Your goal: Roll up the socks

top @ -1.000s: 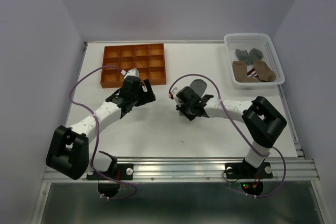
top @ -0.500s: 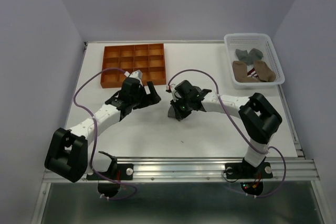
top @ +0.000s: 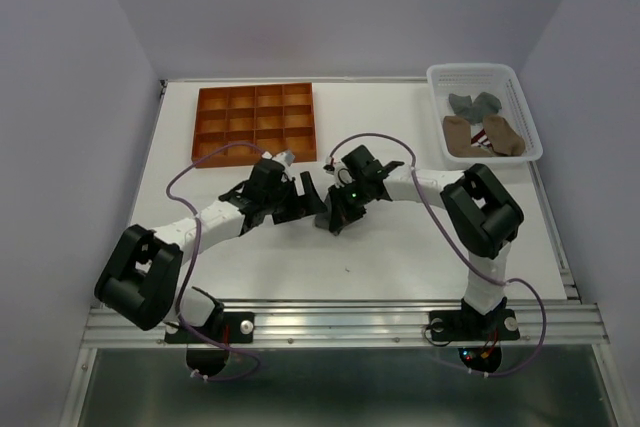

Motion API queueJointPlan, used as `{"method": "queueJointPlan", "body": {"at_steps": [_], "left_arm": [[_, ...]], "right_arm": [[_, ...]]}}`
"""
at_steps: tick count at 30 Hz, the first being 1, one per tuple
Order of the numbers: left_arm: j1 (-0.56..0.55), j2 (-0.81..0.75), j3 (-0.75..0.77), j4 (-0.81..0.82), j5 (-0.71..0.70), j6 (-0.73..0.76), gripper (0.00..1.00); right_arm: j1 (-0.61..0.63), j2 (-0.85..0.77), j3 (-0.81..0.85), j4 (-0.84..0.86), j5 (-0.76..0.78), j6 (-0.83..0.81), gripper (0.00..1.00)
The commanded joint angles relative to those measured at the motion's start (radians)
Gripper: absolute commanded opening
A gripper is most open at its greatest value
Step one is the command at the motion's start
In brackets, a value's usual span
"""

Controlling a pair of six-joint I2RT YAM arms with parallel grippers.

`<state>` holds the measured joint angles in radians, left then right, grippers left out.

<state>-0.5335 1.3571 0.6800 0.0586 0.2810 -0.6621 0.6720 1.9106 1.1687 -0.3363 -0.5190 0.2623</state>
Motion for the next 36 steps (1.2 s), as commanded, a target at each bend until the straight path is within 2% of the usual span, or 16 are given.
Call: {"method": "queueJointPlan", "body": {"at_steps": [1,2,13,17,23,24,28,30,33,34,36], "left_arm": [[-0.046,0.036,0.016,0.041,0.032,-0.024,0.92],[-0.051,0.039,0.018,0.043,0.032,-0.025,0.87],[-0.074,0.072,0.01,0.044,0.017,-0.056,0.81],[-0.082,0.097,0.035,0.05,0.012,-0.051,0.69],[-0.086,0.12,0.049,0.061,-0.002,-0.054,0.69],[-0.086,0.126,0.052,0.063,-0.003,-0.056,0.66],[-0.088,0.16,0.066,0.06,-0.028,-0.057,0.65],[-0.088,0.174,0.075,0.06,-0.028,-0.059,0.6],[-0.091,0.188,0.087,0.061,-0.023,-0.065,0.59],[-0.092,0.188,0.085,0.066,-0.019,-0.071,0.58],[-0.095,0.192,0.084,0.082,-0.011,-0.082,0.41]], "right_arm": [[-0.029,0.019,0.043,0.006,-0.124,0.054,0.01],[-0.041,0.027,0.045,0.006,-0.128,0.061,0.01],[-0.084,0.059,0.034,0.045,-0.243,0.115,0.01],[-0.094,0.077,0.032,0.057,-0.268,0.13,0.01],[-0.103,0.09,0.036,0.059,-0.288,0.138,0.01],[-0.103,0.093,0.036,0.06,-0.291,0.14,0.01],[-0.112,0.09,0.034,0.06,-0.296,0.13,0.01],[-0.112,0.094,0.034,0.06,-0.297,0.127,0.01],[-0.112,0.099,0.031,0.06,-0.3,0.124,0.01],[-0.112,0.1,0.031,0.062,-0.3,0.123,0.01],[-0.112,0.103,0.029,0.059,-0.297,0.121,0.01]]}}
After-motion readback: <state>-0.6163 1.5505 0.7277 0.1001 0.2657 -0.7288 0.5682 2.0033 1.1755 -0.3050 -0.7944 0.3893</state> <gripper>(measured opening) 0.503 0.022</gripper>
